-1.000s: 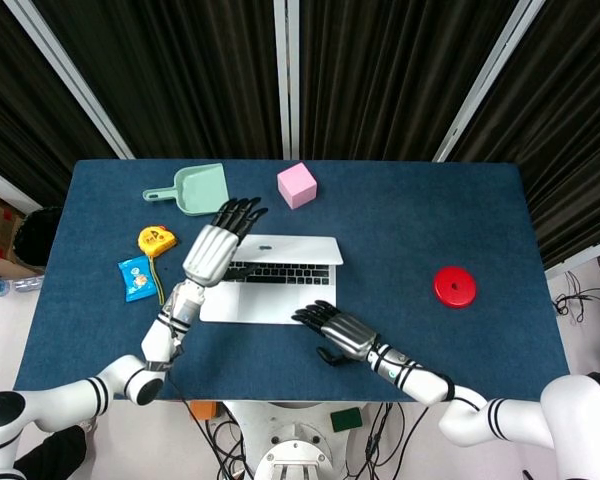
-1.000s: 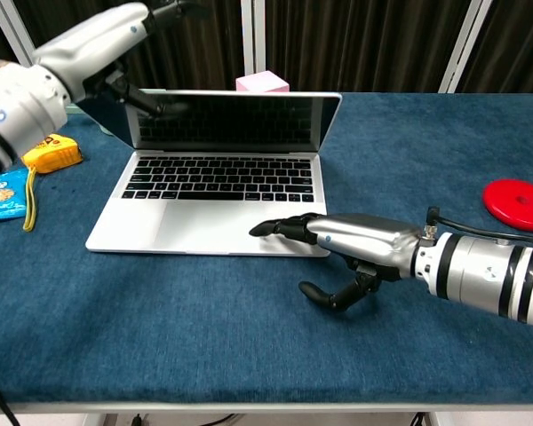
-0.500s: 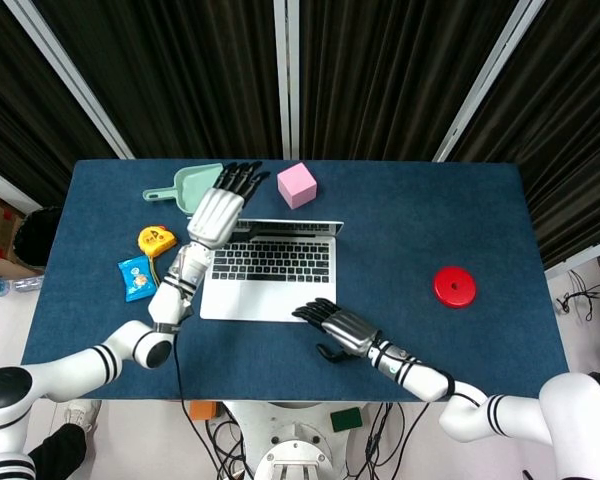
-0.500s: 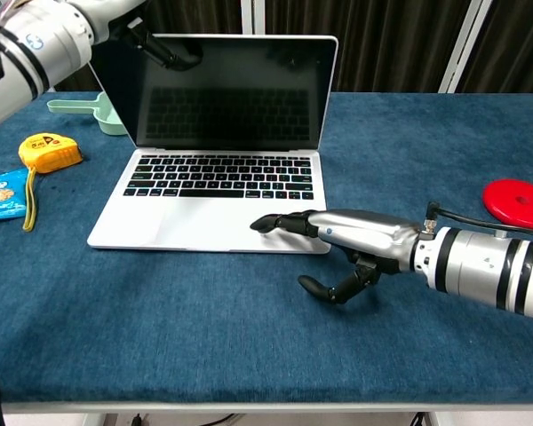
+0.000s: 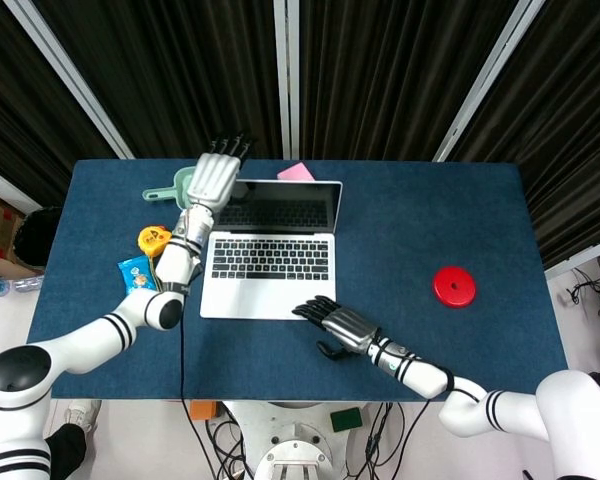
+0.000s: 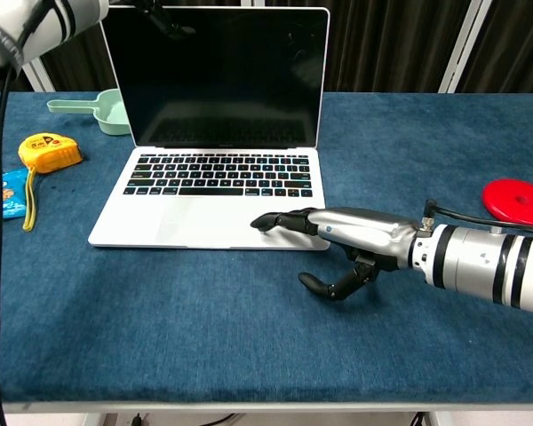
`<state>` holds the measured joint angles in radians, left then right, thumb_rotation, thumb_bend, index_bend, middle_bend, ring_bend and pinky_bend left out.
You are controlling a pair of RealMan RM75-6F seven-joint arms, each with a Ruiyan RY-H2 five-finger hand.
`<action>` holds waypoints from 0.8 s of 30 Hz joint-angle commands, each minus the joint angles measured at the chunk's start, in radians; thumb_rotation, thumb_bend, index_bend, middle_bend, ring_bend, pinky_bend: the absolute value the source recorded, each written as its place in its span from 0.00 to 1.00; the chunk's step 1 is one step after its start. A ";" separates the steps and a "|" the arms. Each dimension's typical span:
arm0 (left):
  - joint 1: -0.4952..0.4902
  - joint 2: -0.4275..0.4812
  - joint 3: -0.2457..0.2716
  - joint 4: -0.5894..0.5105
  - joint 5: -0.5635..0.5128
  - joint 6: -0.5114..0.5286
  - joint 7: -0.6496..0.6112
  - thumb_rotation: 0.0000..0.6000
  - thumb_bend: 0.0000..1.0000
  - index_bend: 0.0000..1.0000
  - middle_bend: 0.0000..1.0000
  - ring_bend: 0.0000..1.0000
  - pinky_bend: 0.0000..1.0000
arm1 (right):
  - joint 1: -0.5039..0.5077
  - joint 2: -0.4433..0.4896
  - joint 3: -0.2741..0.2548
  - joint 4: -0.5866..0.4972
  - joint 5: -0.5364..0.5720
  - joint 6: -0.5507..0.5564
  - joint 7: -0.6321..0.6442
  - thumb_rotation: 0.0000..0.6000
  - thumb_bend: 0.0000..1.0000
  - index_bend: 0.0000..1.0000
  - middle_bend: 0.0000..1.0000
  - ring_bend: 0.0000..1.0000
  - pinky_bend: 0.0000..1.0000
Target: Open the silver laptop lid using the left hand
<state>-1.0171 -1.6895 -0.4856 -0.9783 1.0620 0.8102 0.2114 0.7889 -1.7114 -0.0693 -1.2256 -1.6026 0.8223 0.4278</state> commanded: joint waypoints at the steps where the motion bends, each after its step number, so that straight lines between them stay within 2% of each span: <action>1: -0.043 0.005 -0.016 0.041 -0.067 -0.047 0.054 1.00 0.26 0.09 0.02 0.00 0.04 | 0.001 0.000 -0.001 0.003 0.001 -0.002 0.004 1.00 0.58 0.00 0.05 0.00 0.00; 9: -0.107 -0.012 -0.004 0.144 -0.181 -0.120 0.129 1.00 0.26 0.09 0.02 0.00 0.04 | -0.003 0.008 0.001 -0.004 -0.001 0.016 0.004 1.00 0.58 0.00 0.05 0.00 0.00; 13: -0.103 0.000 0.003 0.136 -0.200 -0.127 0.112 1.00 0.26 0.09 0.02 0.00 0.04 | -0.014 0.015 0.006 -0.013 -0.006 0.049 -0.018 1.00 0.58 0.00 0.04 0.00 0.00; 17: -0.046 0.073 0.028 0.012 -0.139 -0.067 0.061 1.00 0.26 0.09 0.02 0.00 0.04 | -0.037 0.026 0.009 -0.039 -0.030 0.125 -0.060 1.00 0.59 0.00 0.03 0.00 0.00; 21: 0.059 0.198 0.069 -0.206 -0.062 0.030 0.010 1.00 0.26 0.09 0.02 0.00 0.04 | -0.072 0.082 0.006 -0.114 -0.056 0.213 -0.133 1.00 0.57 0.00 0.03 0.00 0.00; 24: 0.148 0.289 0.101 -0.361 -0.035 0.105 -0.010 1.00 0.26 0.09 0.03 0.00 0.04 | -0.118 0.156 -0.001 -0.198 -0.055 0.279 -0.227 1.00 0.52 0.00 0.03 0.00 0.00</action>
<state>-0.9855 -1.5236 -0.4326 -1.1562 0.9655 0.8103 0.2478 0.7101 -1.6125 -0.0649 -1.3612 -1.6503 1.0555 0.2690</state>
